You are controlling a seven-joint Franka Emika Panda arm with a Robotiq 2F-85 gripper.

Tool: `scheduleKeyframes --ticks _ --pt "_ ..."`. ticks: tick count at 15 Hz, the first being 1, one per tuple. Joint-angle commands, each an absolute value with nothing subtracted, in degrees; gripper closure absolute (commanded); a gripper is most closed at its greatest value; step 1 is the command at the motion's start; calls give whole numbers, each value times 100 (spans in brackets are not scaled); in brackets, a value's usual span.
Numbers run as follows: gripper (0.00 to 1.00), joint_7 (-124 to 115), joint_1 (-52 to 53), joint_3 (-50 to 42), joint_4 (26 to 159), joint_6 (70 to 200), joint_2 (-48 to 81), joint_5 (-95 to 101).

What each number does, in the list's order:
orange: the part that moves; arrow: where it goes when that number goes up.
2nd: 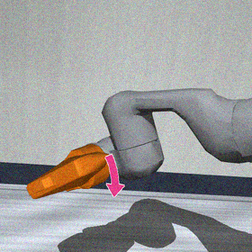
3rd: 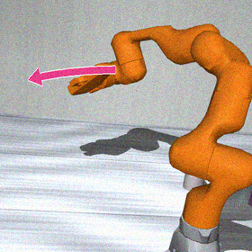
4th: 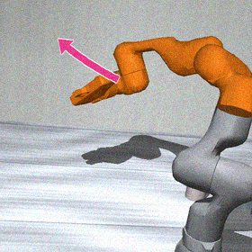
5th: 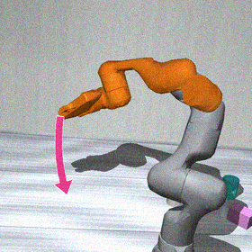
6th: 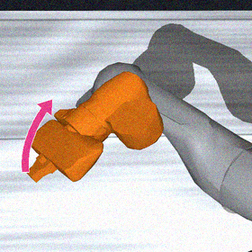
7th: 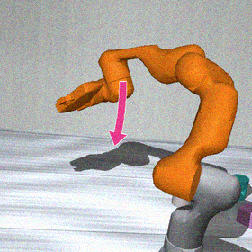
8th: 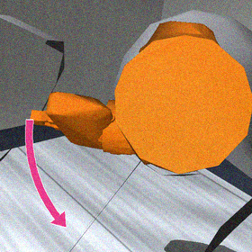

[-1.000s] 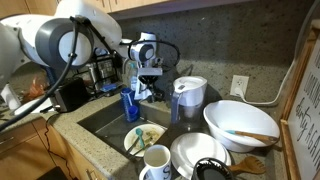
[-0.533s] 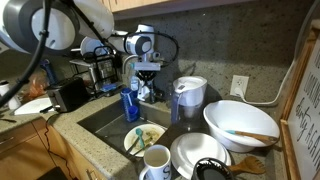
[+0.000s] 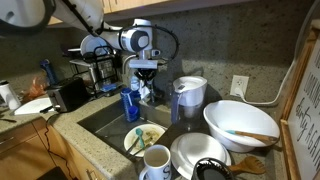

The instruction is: Take the mug out of the sink, put it on the counter then use the towel to dry it inside

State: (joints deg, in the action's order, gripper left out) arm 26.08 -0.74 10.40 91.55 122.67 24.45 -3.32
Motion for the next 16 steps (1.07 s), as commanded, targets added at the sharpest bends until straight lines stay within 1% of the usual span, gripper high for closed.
scheduleKeyframes --ticks 1,8,16 --pt "99 2018 45 791 10290 12548 1448 -197" --pt "99 625 225 477 11542 12408 249 367" --pt "99 -906 81 245 12656 11888 -832 1191"
